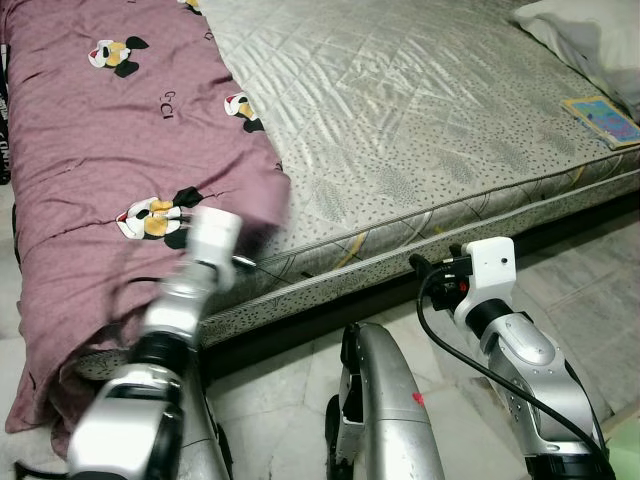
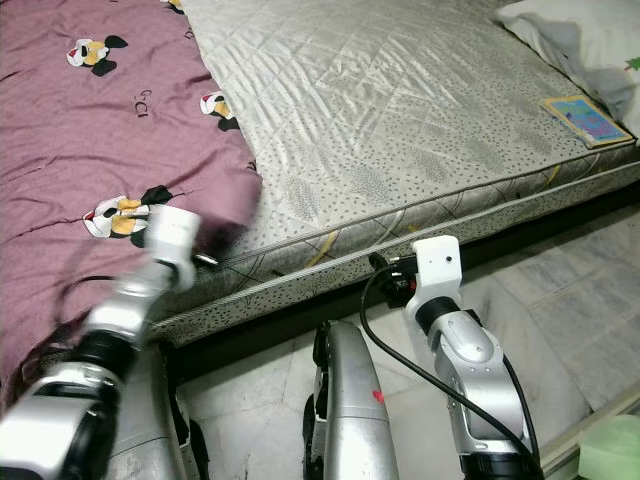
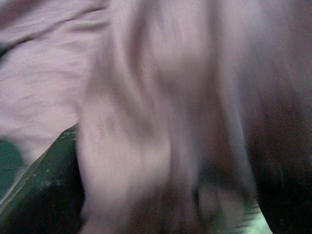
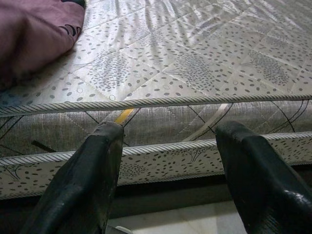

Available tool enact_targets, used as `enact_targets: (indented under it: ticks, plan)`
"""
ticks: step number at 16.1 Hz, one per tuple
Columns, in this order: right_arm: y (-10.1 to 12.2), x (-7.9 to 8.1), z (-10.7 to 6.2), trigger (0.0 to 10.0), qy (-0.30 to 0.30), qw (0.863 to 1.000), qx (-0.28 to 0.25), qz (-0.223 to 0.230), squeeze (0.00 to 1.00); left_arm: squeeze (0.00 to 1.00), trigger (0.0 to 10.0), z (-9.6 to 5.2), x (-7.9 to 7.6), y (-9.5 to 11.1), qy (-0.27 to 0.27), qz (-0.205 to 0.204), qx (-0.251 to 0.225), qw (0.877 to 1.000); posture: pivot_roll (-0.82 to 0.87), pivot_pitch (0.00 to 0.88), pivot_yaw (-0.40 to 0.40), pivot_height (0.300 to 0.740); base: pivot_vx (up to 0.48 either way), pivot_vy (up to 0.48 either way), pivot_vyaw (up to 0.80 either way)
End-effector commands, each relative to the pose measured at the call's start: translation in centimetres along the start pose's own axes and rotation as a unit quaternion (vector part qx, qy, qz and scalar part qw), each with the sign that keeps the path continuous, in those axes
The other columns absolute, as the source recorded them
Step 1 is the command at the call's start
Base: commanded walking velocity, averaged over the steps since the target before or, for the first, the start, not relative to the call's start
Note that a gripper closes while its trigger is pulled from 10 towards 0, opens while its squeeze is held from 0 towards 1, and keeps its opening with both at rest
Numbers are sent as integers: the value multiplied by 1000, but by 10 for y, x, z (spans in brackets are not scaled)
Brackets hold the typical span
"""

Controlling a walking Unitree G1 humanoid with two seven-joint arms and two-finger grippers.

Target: Clean up the room

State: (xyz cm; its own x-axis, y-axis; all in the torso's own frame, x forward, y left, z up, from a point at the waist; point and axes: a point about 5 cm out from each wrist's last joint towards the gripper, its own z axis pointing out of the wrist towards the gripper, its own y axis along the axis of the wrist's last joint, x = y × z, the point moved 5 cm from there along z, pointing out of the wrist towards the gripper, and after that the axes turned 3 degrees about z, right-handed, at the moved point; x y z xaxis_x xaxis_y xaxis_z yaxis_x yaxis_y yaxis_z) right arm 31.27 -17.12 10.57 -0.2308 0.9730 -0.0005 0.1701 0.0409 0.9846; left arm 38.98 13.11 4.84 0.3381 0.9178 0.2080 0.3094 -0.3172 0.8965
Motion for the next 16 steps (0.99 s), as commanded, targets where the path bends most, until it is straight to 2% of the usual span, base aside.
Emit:
enact_targets:
  ticks: [1,3,5,6,7,10,12,14,15,16]
  plan:
    - [3,0,0,10000,4,1000,-5,-12,0,0,10000,-1,-22,-6,-43,25,6,999,-175,104,-94,509,0,0,0]
    - [3,0,2,10000,4,1000,-5,-11,0,0,10000,-6,-60,0,-121,59,-18,991,-168,100,-93,509,0,0,0]
    - [2,2,2,10000,3,1000,-6,-9,0,0,10000,-16,-88,5,-184,95,-48,977,-159,101,-85,509,0,0,0]
    - [2,2,2,10000,3,1000,-6,-9,0,0,10000,-20,-95,5,-203,104,-54,972,-159,101,-85,509,0,0,0]
    - [1,2,1,10000,0,1000,-6,-7,0,0,10000,-27,-108,4,-237,130,-61,961,-158,103,-82,509,0,0,0]
    - [1,2,1,10000,-3,1000,-8,-4,0,0,10000,-30,-107,8,-228,163,-71,957,-159,105,-75,509,0,0,0]
    - [1,2,1,10000,-6,1000,-9,-2,0,0,10000,-33,-93,54,-187,148,-163,957,-156,111,-71,509,0,0,0]
    - [1,3,0,10000,-7,1000,-11,-2,0,0,10000,-37,-78,87,-146,133,-220,955,-152,116,-70,509,0,0,0]
    - [2,3,0,10000,-8,1000,-12,-2,0,0,10000,-37,-68,101,-117,114,-241,957,-152,116,-70,509,0,0,0]
    - [2,3,0,10000,-8,1000,-13,-2,0,0,10000,-36,-50,112,-75,81,-254,961,-152,117,-70,509,0,0,0]
